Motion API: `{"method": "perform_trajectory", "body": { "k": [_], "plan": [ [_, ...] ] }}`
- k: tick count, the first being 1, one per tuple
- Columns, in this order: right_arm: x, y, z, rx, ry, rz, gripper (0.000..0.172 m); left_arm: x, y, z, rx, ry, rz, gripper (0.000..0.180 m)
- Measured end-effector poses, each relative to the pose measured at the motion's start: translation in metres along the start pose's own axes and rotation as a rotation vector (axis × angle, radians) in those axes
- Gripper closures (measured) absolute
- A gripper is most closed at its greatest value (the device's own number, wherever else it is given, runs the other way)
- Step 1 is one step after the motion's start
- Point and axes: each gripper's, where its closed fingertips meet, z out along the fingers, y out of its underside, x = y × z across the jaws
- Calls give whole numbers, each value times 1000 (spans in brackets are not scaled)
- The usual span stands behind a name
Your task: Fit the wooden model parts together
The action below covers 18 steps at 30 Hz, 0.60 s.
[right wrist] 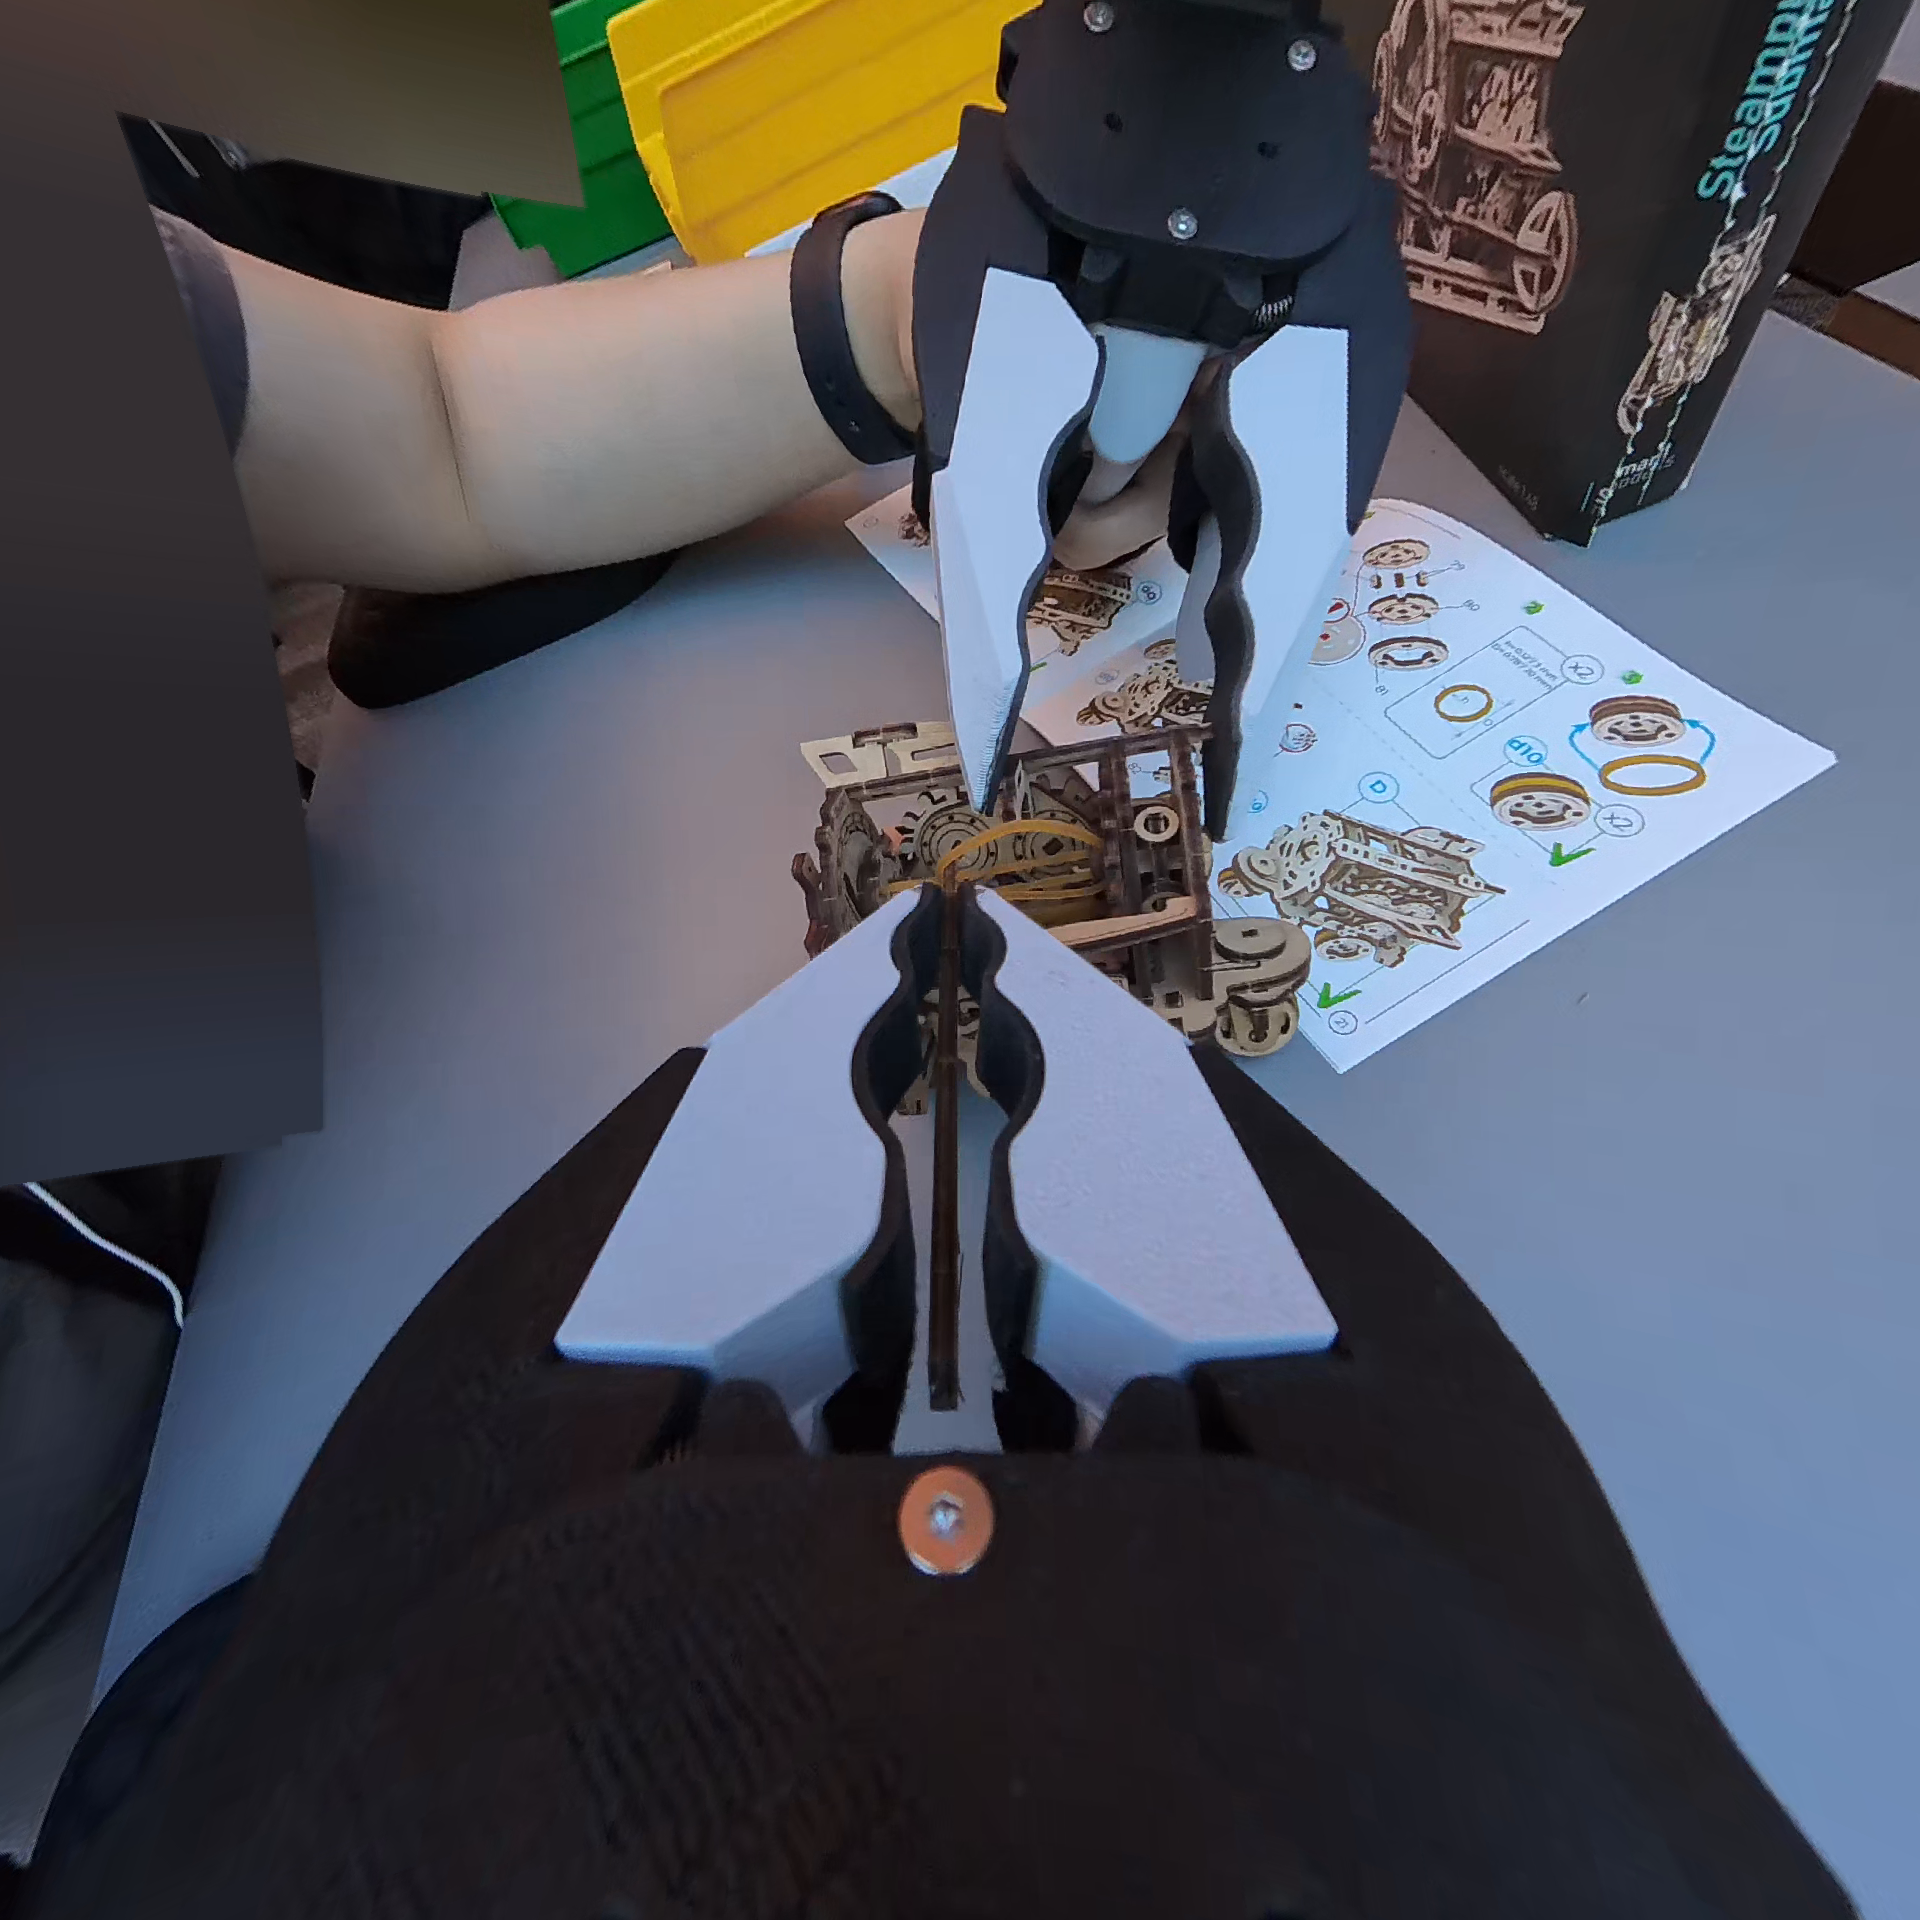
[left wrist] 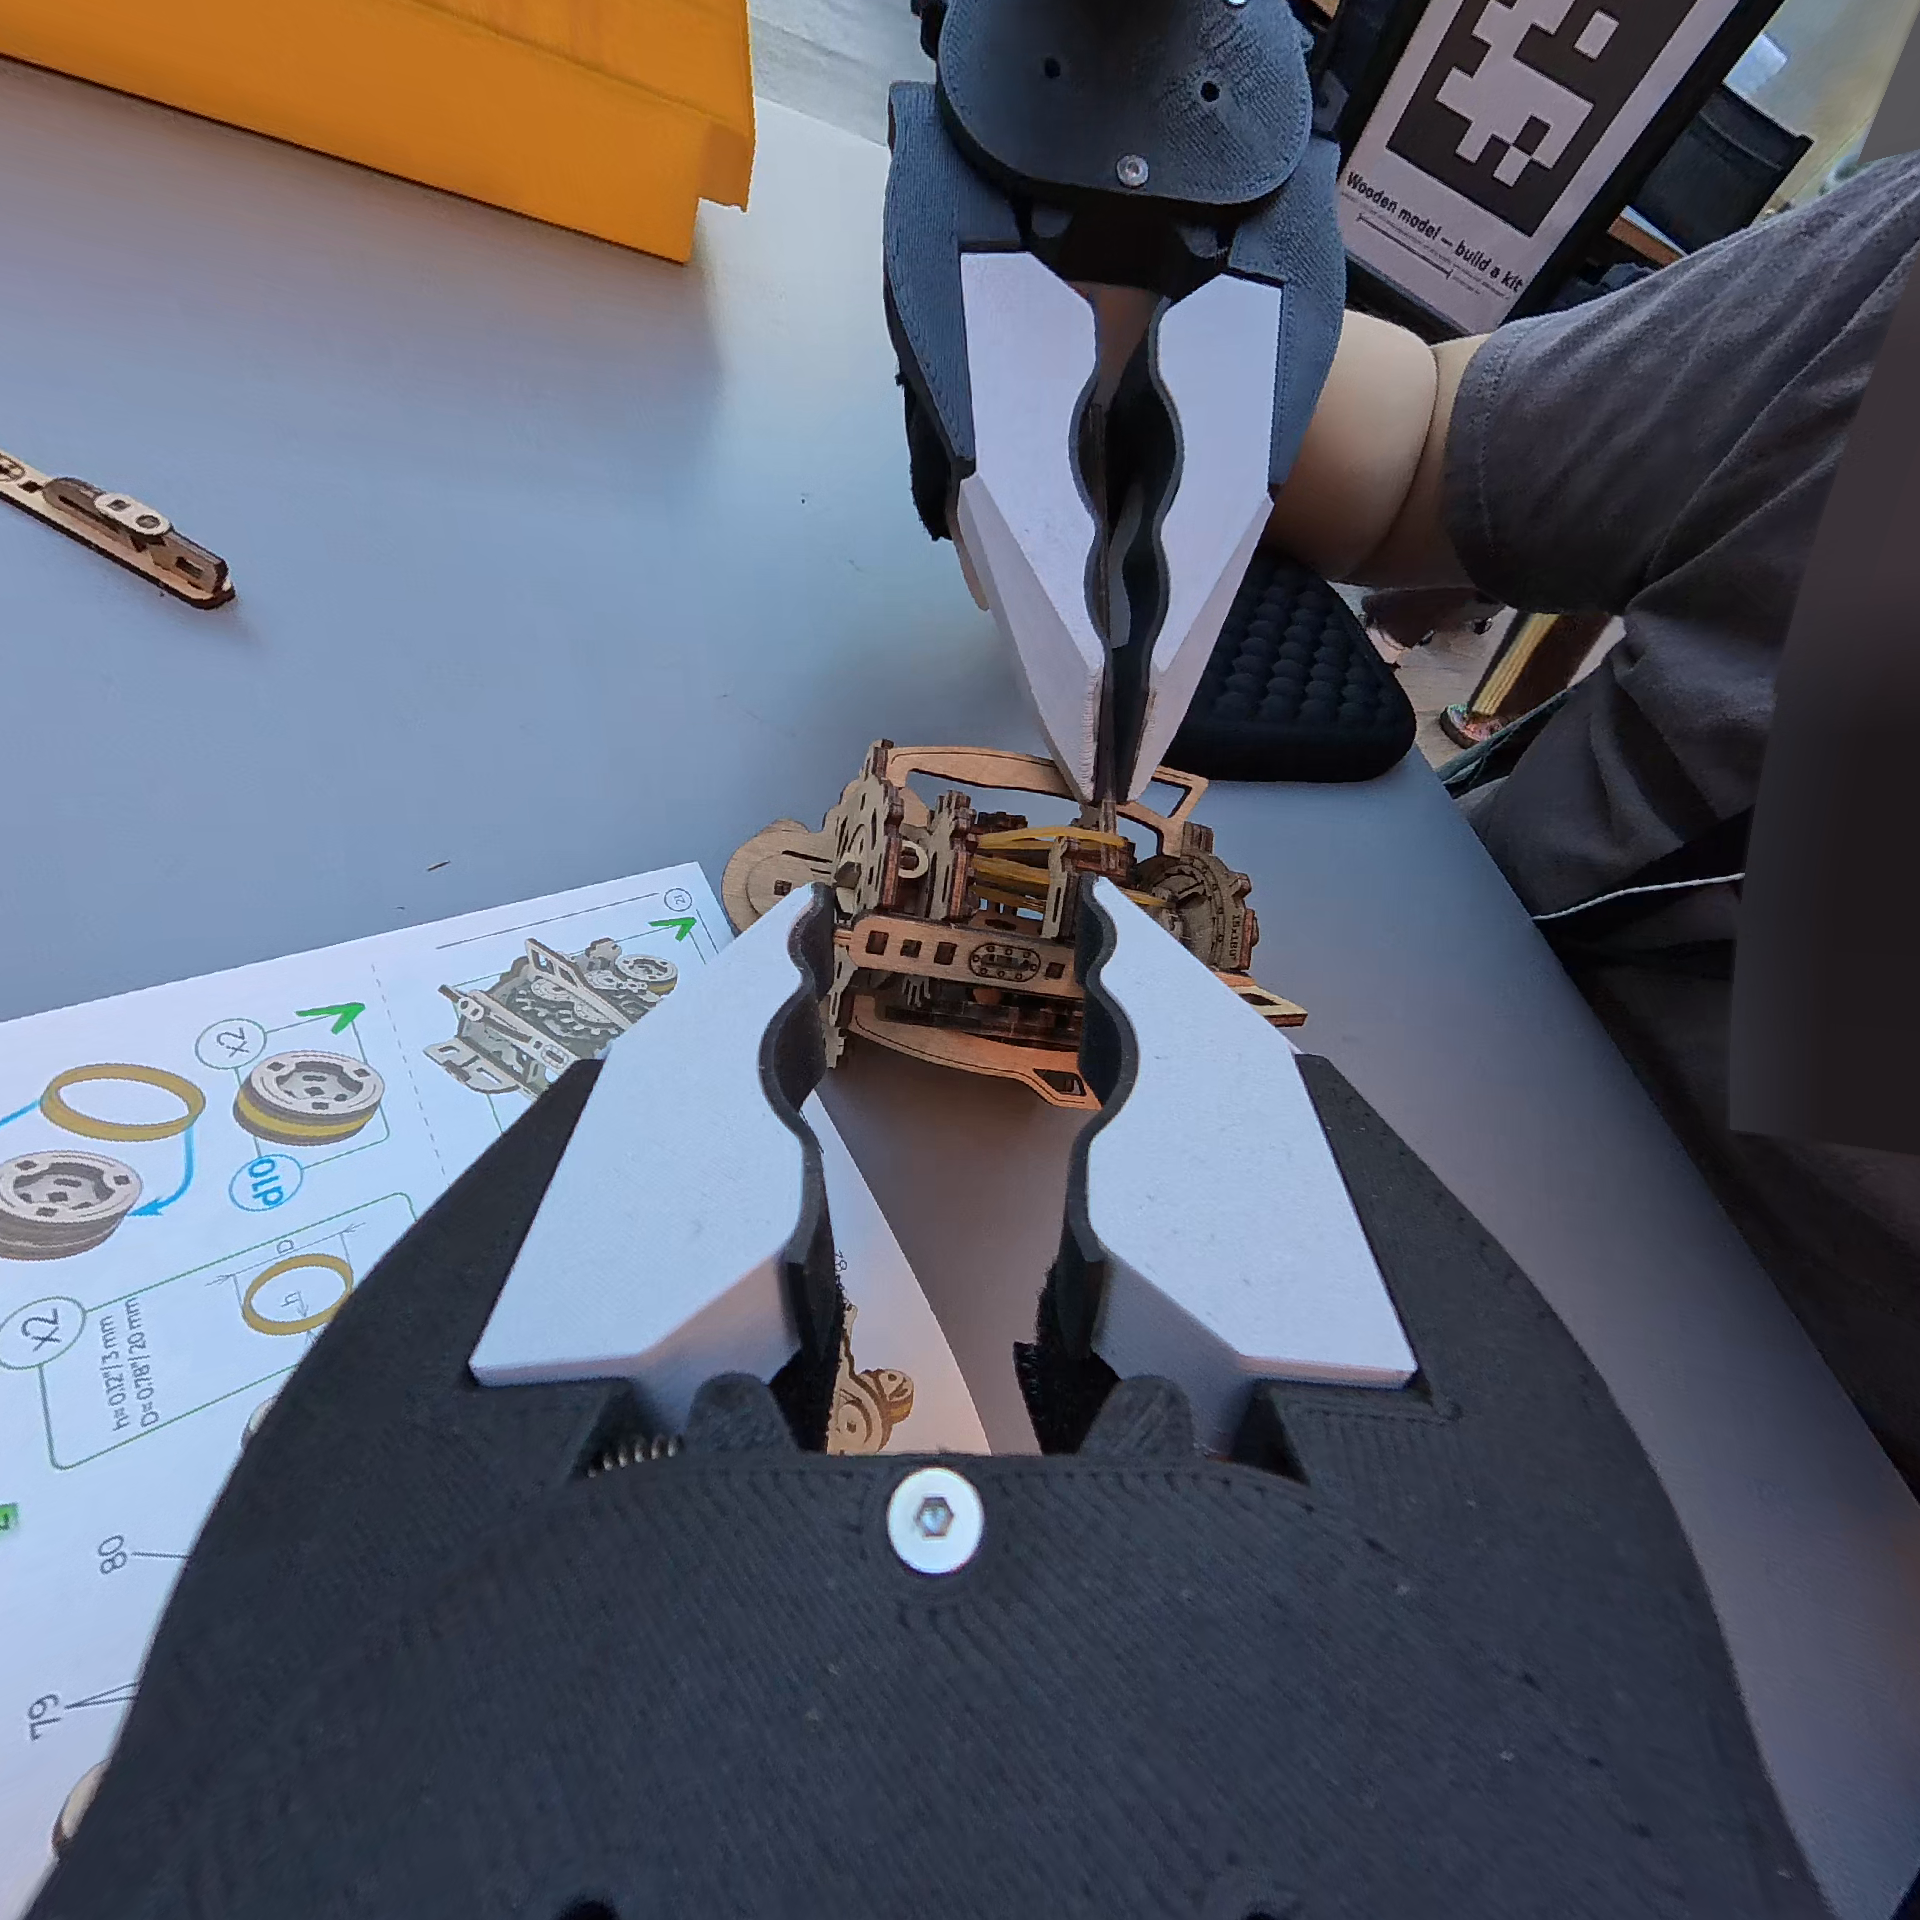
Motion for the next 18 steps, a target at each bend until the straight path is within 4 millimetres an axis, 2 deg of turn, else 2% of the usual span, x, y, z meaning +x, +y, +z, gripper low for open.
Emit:
{"method": "perform_trajectory", "body": {
  "k": [12,18],
  "plan": [
    [8,-4,-2,-13,47,-15,171,0,-1,2,6,3,-6,136],
    [14,-3,-7,-54,136,-92,171,0,-1,2,1,-1,-7,136]
  ]
}}
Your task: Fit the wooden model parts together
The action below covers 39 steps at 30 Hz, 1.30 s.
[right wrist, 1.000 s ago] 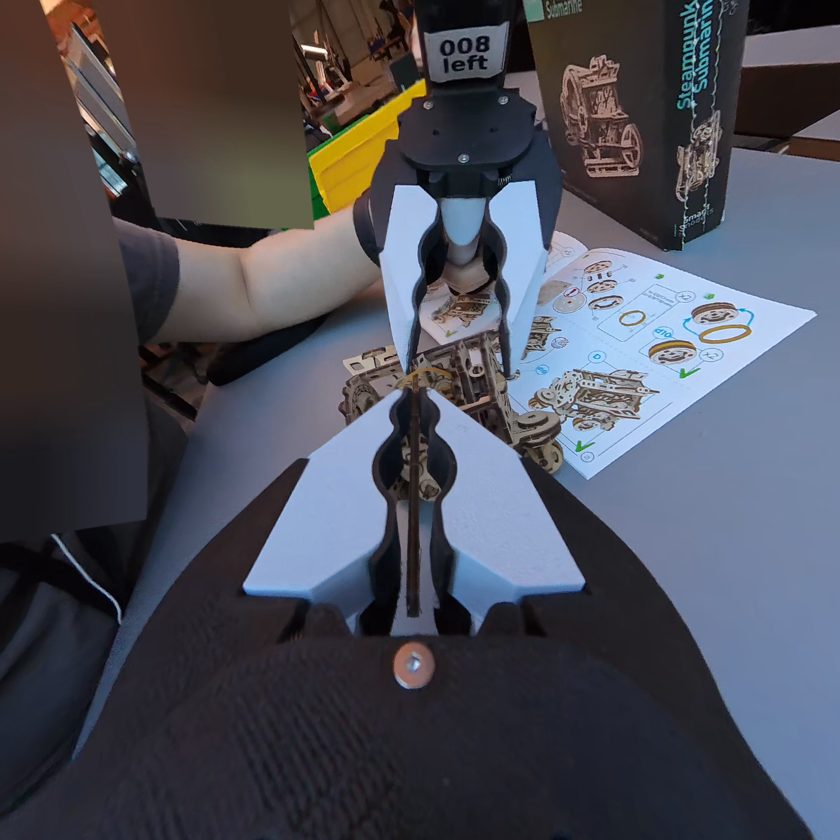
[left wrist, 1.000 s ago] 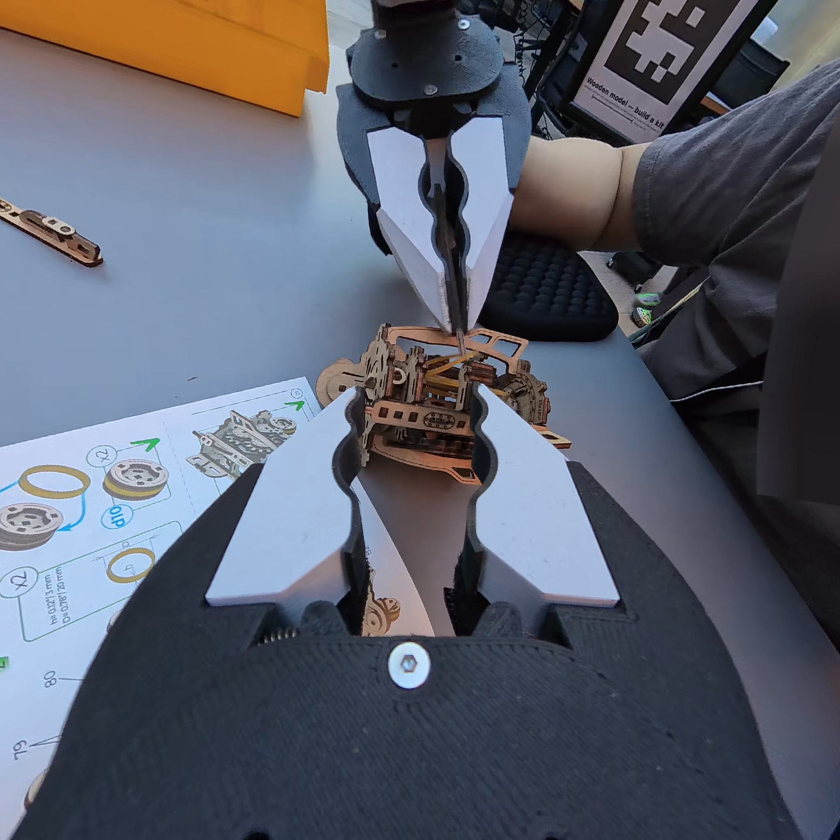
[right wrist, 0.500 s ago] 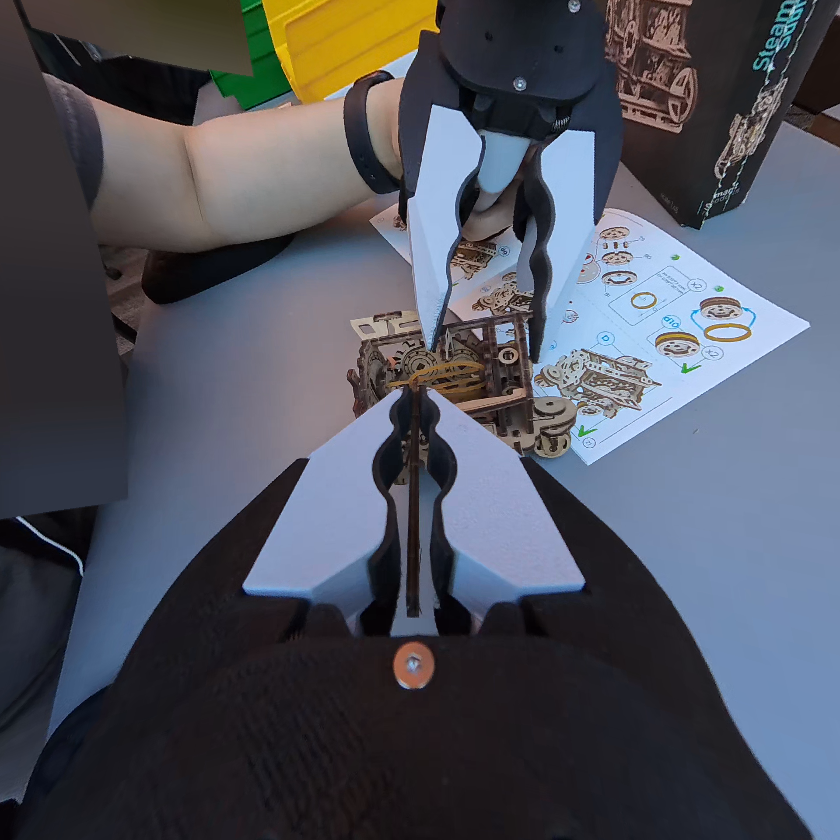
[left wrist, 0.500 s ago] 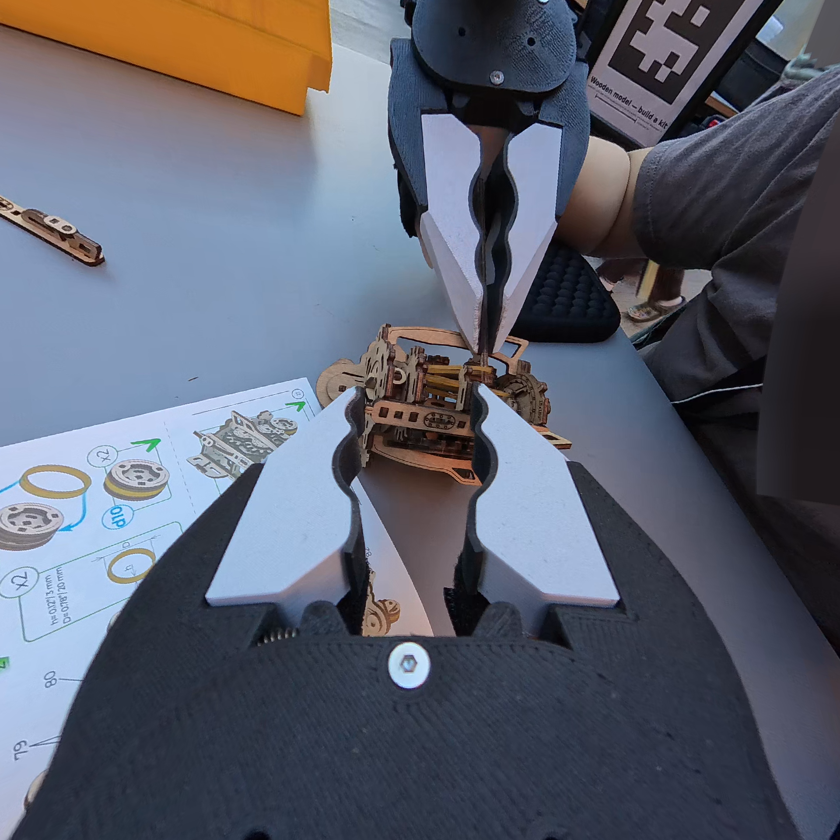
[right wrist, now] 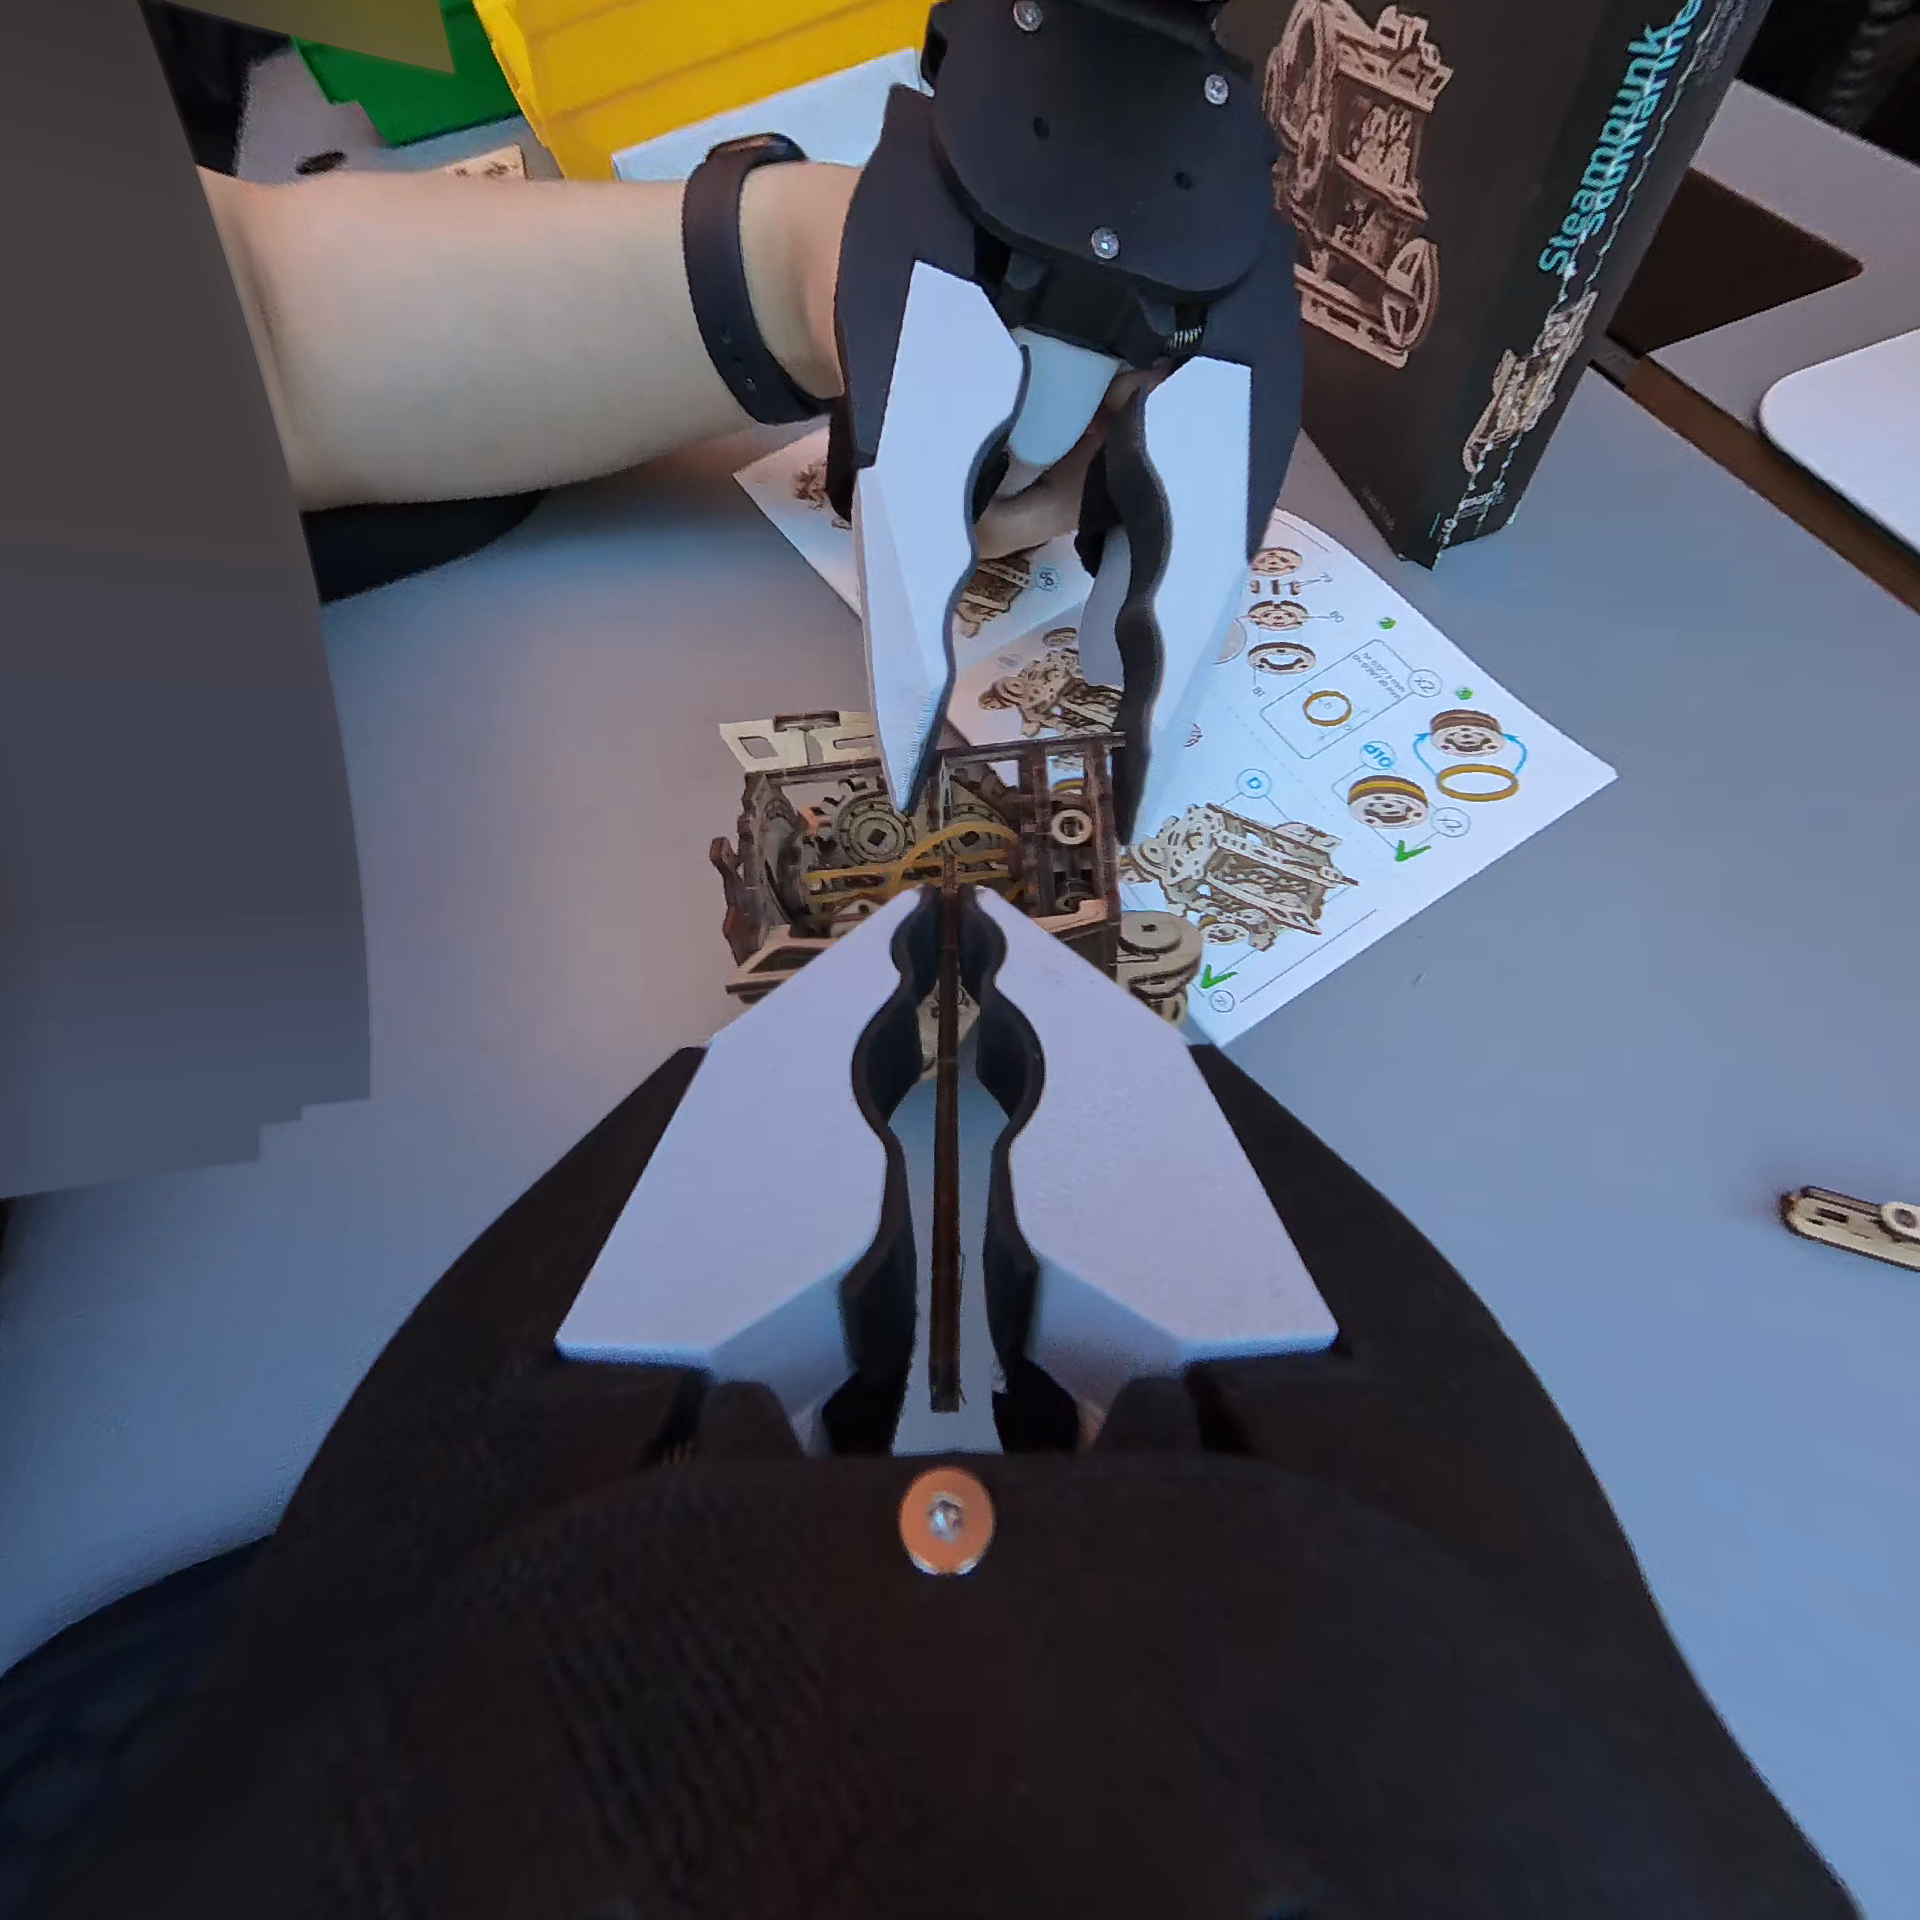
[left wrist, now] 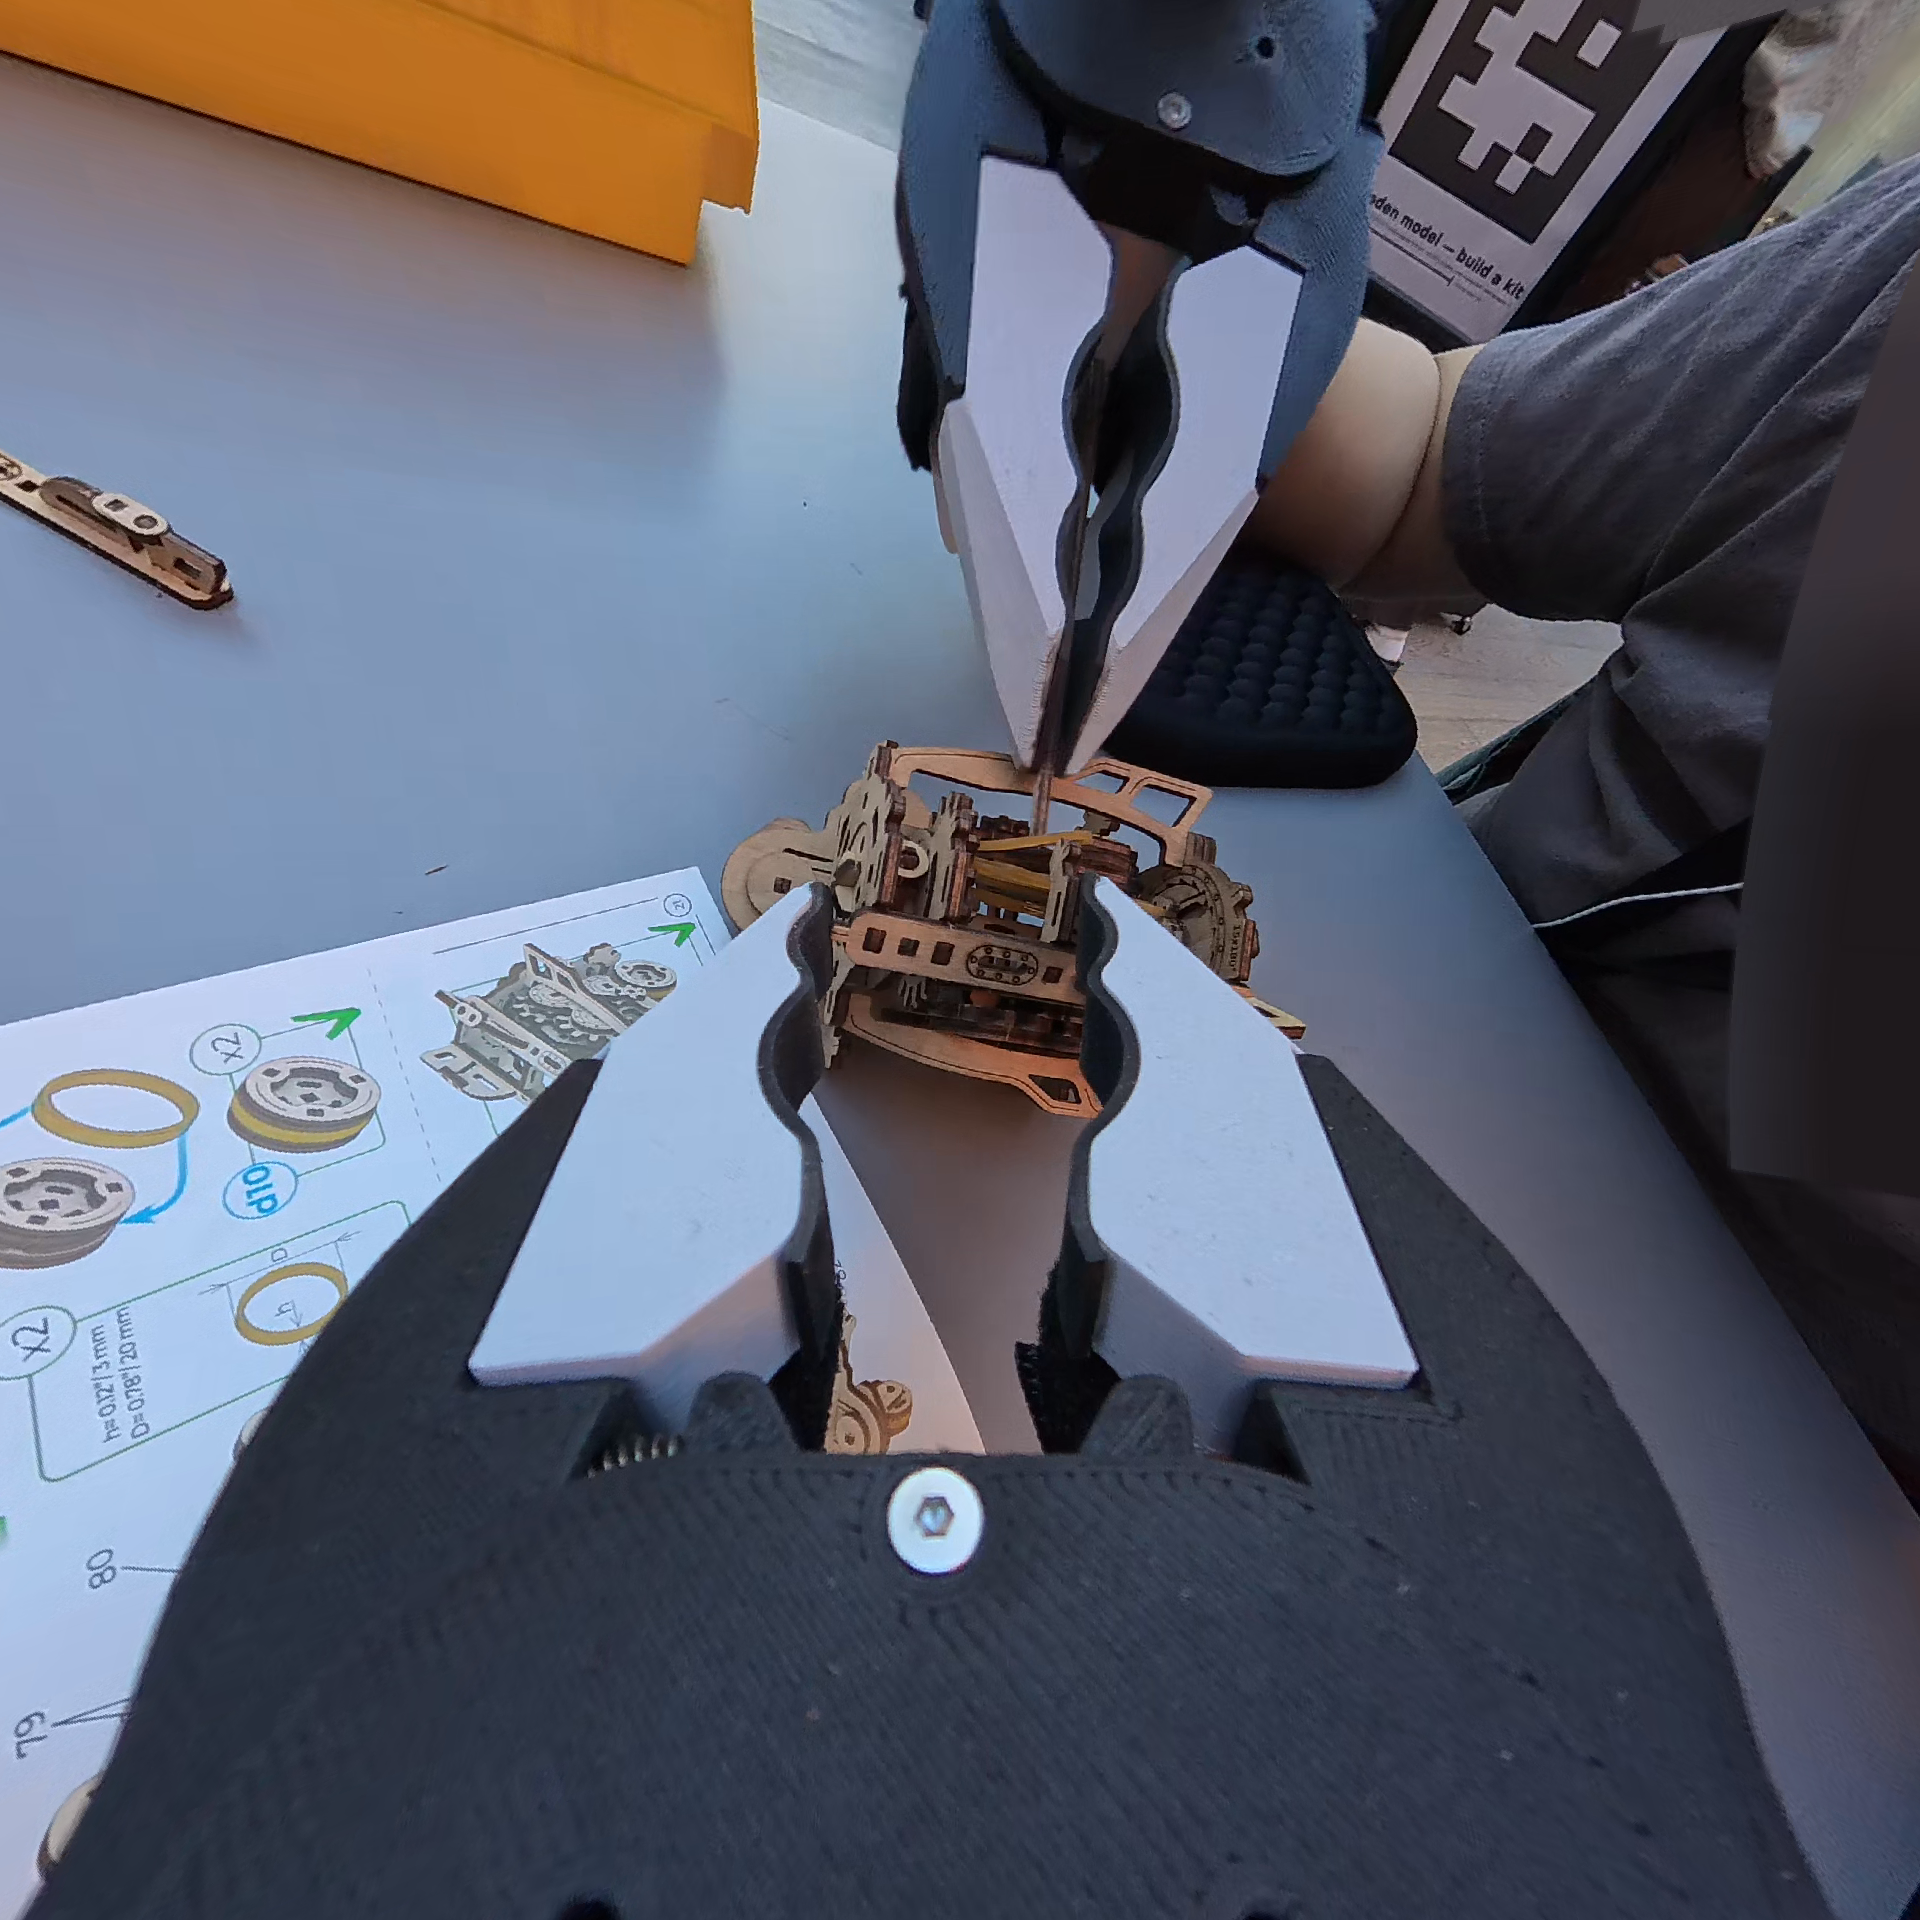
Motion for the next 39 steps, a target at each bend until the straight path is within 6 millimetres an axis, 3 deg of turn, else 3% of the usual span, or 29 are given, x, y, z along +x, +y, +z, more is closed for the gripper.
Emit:
{"method": "perform_trajectory", "body": {
  "k": [10,28,39],
  "plan": [
    [2,-8,-6,24,352,-419,171,0,0,1,0,-1,-7,136],
    [2,-3,5,16,303,-420,171,0,0,1,-1,0,-8,136],
    [6,-1,3,-57,412,-536,172,0,0,1,-3,-2,-7,136]
  ]
}}
